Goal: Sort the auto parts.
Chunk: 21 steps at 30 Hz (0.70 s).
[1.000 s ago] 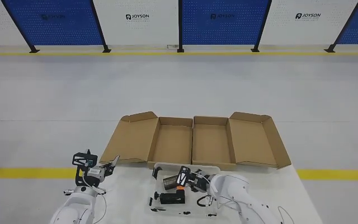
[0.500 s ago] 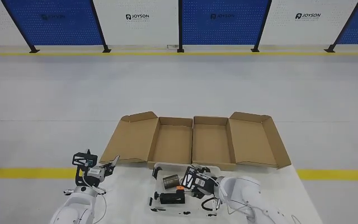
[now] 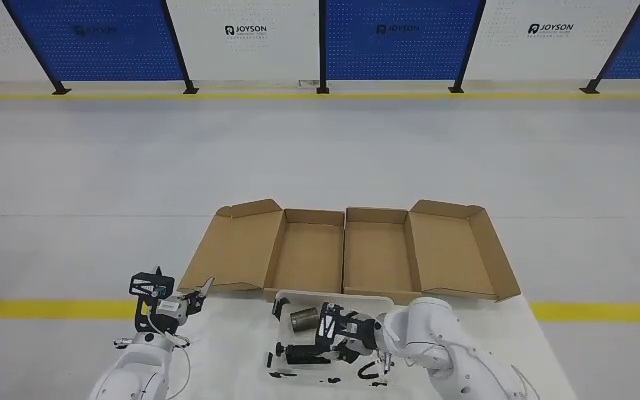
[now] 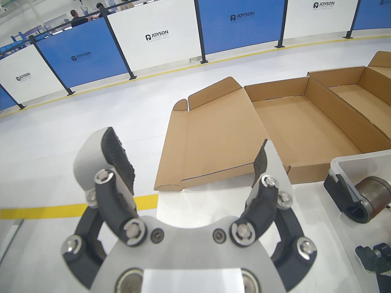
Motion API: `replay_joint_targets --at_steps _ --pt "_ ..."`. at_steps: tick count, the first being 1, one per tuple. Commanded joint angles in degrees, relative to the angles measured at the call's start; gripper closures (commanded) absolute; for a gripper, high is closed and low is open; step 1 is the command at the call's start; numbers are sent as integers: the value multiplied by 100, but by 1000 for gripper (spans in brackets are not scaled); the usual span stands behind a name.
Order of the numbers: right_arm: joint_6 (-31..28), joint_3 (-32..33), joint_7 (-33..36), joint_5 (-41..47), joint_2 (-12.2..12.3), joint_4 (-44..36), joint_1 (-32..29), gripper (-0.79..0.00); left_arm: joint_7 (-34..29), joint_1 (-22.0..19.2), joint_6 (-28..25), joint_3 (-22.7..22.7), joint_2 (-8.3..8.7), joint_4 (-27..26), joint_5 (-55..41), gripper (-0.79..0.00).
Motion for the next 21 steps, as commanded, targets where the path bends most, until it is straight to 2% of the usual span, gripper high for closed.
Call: replay_joint_targets --at_steps 1,6,10,11,13,17,21 --pt "201 -227 132 -106 -49 172 195 -357 0 0 0 0 0 0 0 -785" --pt "378 -610 223 -65 -148 560 520 -403 0 0 0 0 0 0 0 -785" --pt "398 -801 306 35 -196 775 685 -483 0 0 0 0 0 0 0 -785" --pt "433 -846 329 36 -208 826 721 -536 0 0 0 0 0 0 0 -785" --pt "525 -940 367 72 -238 937 795 -582 0 0 0 0 0 0 0 -785" --pt "631 -1123 455 182 -304 1149 967 -603 0 0 0 0 0 0 0 -785" --pt "765 -1266 441 164 -361 1319 1112 -570 0 0 0 0 0 0 0 -785"
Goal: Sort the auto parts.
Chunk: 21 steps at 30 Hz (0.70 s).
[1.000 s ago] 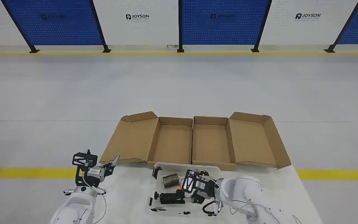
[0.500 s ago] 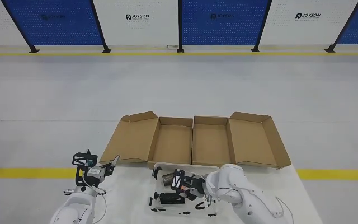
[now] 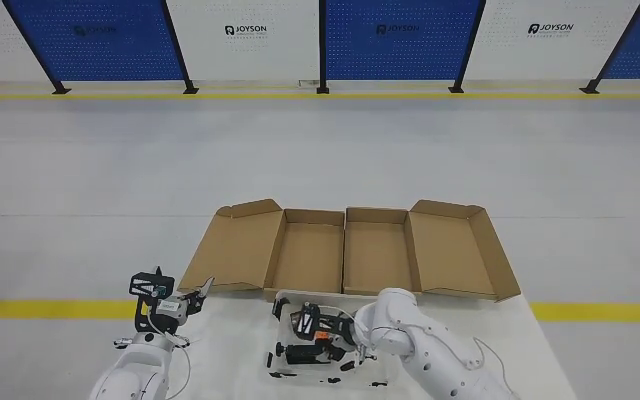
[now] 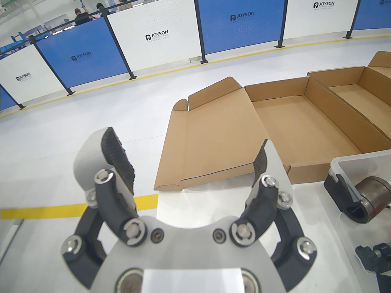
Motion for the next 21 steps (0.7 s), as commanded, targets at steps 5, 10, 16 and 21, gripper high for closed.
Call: replay_joint_targets --at_steps 5,10,16,21 --pt "85 -145 -20 39 -59 194 149 -376 0 0 0 0 0 0 0 -785" --pt "114 -292 124 72 -102 356 228 -323 0 0 0 0 0 0 0 -785" --pt "-58 -299 131 191 -88 350 229 0 0 0 0 0 0 0 0 -785" --pt "-433 154 168 495 98 -119 10 0 0 0 0 0 0 0 0 -785"
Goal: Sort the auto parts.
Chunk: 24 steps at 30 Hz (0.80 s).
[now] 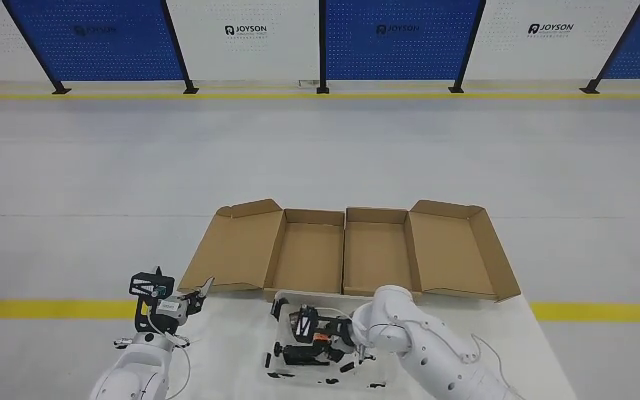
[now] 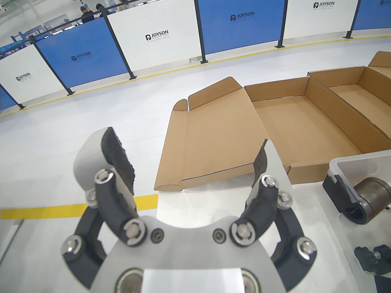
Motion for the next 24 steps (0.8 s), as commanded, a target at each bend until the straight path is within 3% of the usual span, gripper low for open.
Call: replay_joint_targets --at_steps 1,8,13,18,24 --pt "-168 282 0 178 100 -234 -123 0 0 0 0 0 0 0 0 -785" --pt "-837 1446 -203 720 486 -1230 -841 0 0 0 0 0 0 0 0 -785" --pt "-1369 2518 -964 1251 718 -1695 -1339 0 0 0 0 0 0 0 0 -785" --pt "-1437 3200 -1451 1932 826 -1146 -1211 0 0 0 0 0 0 0 0 -785" --pt "-439 2860 -1614 1476 746 48 -390 0 0 0 0 0 0 0 0 -785"
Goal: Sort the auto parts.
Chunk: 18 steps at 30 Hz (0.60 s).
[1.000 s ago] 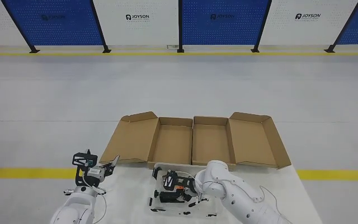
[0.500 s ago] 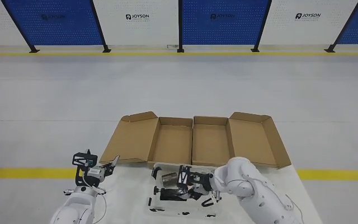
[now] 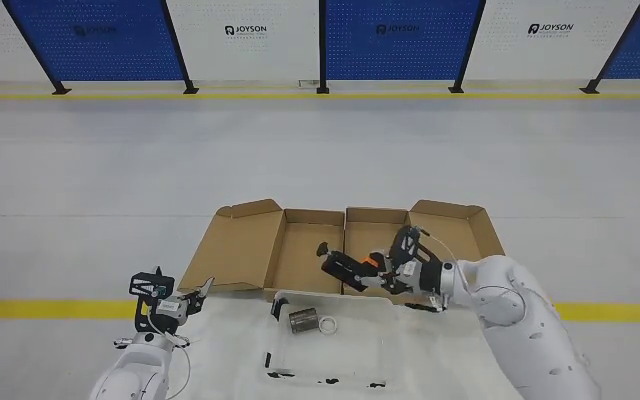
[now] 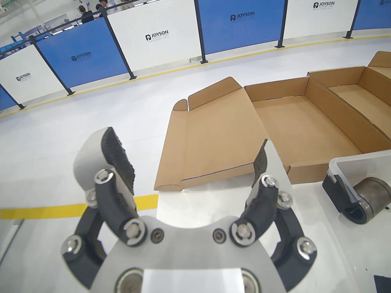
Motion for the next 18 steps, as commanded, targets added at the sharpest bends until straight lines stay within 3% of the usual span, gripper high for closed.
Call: replay_joint_targets --at_steps 1,8,15,18 --pt "379 -248 -82 -294 -52 469 321 0 0 0 0 0 0 0 0 -785" --pt "1411 -913 -539 -1260 -230 1594 1000 0 0 0 0 0 0 0 0 -785" --pt "1720 -1310 -323 -1552 -337 2333 1357 0 0 0 0 0 0 0 0 -785" --pt "1868 -1475 -245 -1584 -400 2613 1491 -139 0 0 0 0 0 0 0 -785"
